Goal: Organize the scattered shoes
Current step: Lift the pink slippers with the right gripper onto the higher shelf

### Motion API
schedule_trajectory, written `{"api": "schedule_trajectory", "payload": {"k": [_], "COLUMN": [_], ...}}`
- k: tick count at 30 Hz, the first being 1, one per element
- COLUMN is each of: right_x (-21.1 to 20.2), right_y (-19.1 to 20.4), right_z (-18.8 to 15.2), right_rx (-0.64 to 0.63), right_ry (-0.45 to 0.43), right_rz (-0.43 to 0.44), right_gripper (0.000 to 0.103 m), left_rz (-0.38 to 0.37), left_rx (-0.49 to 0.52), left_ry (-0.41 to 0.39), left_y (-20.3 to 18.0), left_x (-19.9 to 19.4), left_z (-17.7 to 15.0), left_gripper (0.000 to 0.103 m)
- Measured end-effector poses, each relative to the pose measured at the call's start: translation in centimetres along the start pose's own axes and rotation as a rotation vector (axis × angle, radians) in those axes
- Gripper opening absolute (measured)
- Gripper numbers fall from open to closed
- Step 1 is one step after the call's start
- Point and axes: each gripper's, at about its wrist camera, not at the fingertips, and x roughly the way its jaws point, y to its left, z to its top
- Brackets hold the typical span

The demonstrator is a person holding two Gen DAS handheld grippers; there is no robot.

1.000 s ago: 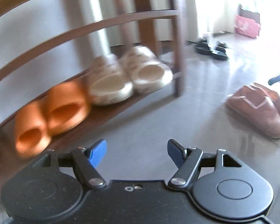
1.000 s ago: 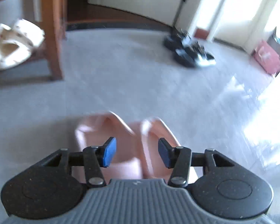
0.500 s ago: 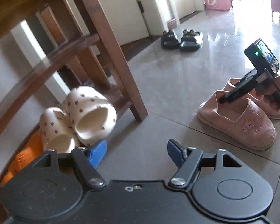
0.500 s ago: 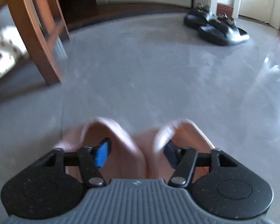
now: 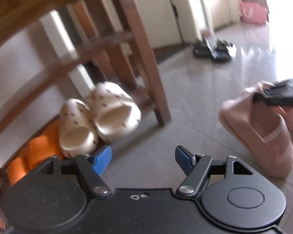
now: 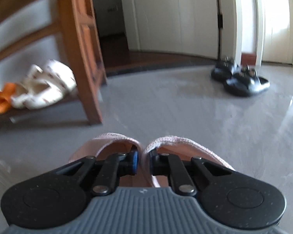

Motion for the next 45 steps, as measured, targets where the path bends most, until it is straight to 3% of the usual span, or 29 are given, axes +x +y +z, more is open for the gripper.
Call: {"api": "schedule_trajectory", "payload": {"k": [8, 14, 17, 23, 29, 38, 45], "right_x": [-4.7, -5.3, -5.0, -2.3, 1.7, 8.1, 12.4], "right_y": [4.6, 9.5, 12.7, 19.8, 23.4, 27.8, 29.7], "right_z": [5.0, 13.2, 16.4, 21.1, 24.5, 27.3, 27.5], "right_rx": [0.018, -0.005, -0.055, -0.175, -0.198, -0.271, -0.311], "right_ry": [-0.155, -0.248, -0.27, -0.263, -0.244, -0.264, -0.233], "right_rz": [0.152, 0.322, 0.361, 0.374, 0.339, 0.282, 0.225], "right_gripper": [0.013, 0.013, 0.013, 0.013, 0.013, 0.013, 0.014], "left_rz": [0.114, 0.188, 0.211, 0.223, 0.216, 0.199, 0.184], "left_rx": [-0.022, -0.059, -0.074, -0.092, -0.108, -0.185, -0.227], "left_ry": [-0.04, -0.072, -0.089, -0.109, -0.109, -0.095, -0.114], "left_y": [2.3, 5.1, 6.1, 7.0, 7.4, 8.4, 8.3], "left_x": [-2.4, -5.2, -6.4, -7.8, -8.0, -5.7, -4.2], "left_z": [0.8, 1.4, 1.7, 2.0, 1.9, 2.5, 2.9], "left_gripper": [0.072, 0.072, 0.072, 0.072, 0.072, 0.072, 0.072]}}
